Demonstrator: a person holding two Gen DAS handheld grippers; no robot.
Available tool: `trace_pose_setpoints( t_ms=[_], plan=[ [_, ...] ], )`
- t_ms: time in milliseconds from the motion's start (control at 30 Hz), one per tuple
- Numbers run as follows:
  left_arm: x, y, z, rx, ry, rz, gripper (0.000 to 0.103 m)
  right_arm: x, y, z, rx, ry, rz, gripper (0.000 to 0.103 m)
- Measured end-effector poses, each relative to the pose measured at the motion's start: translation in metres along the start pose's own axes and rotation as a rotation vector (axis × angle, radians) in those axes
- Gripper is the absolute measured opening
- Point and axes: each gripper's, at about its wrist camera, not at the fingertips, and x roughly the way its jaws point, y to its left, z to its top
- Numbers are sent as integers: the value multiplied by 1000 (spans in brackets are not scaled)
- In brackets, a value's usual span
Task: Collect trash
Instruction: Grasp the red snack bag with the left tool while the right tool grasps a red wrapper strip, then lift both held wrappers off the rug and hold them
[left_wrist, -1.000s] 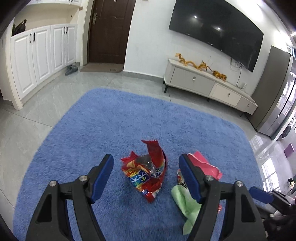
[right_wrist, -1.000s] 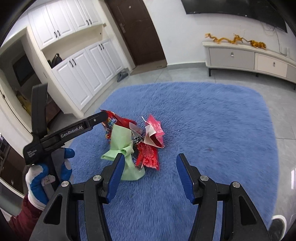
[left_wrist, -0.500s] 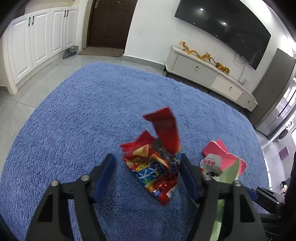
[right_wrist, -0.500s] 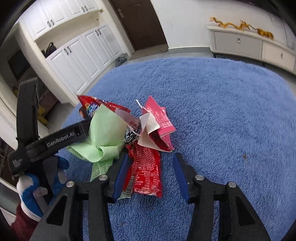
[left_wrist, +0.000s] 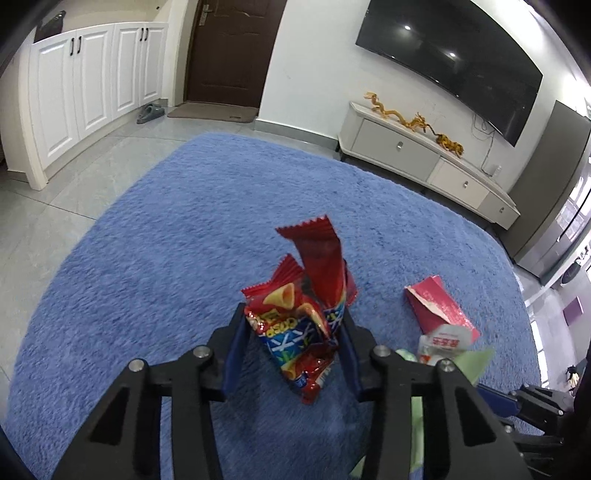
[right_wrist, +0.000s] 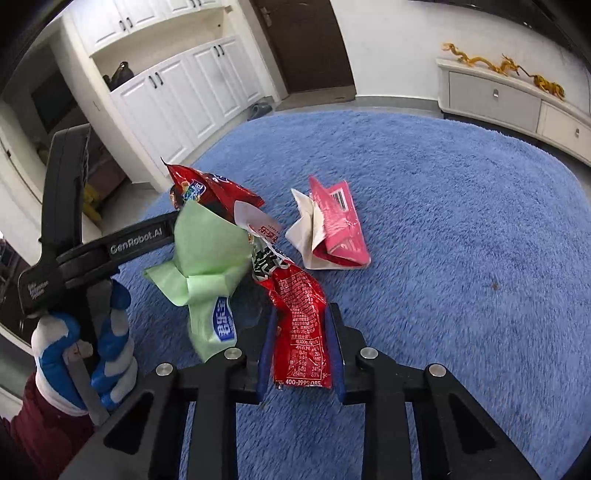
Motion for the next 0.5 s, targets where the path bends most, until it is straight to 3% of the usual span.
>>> trace_pose_setpoints(
  t_ms=[267, 467, 500],
  plan=[
    [-44, 11, -4, -3, -66, 23, 41, -29, 15, -26, -17, -24, -6, 25],
    [-86, 9, -12, 5, -122, 11, 41, -58, 4, -51, 39, -51, -9, 24],
    [-92, 8, -14, 8, -130, 6, 41, -63, 1, -56, 47, -57, -7, 15]
  ],
)
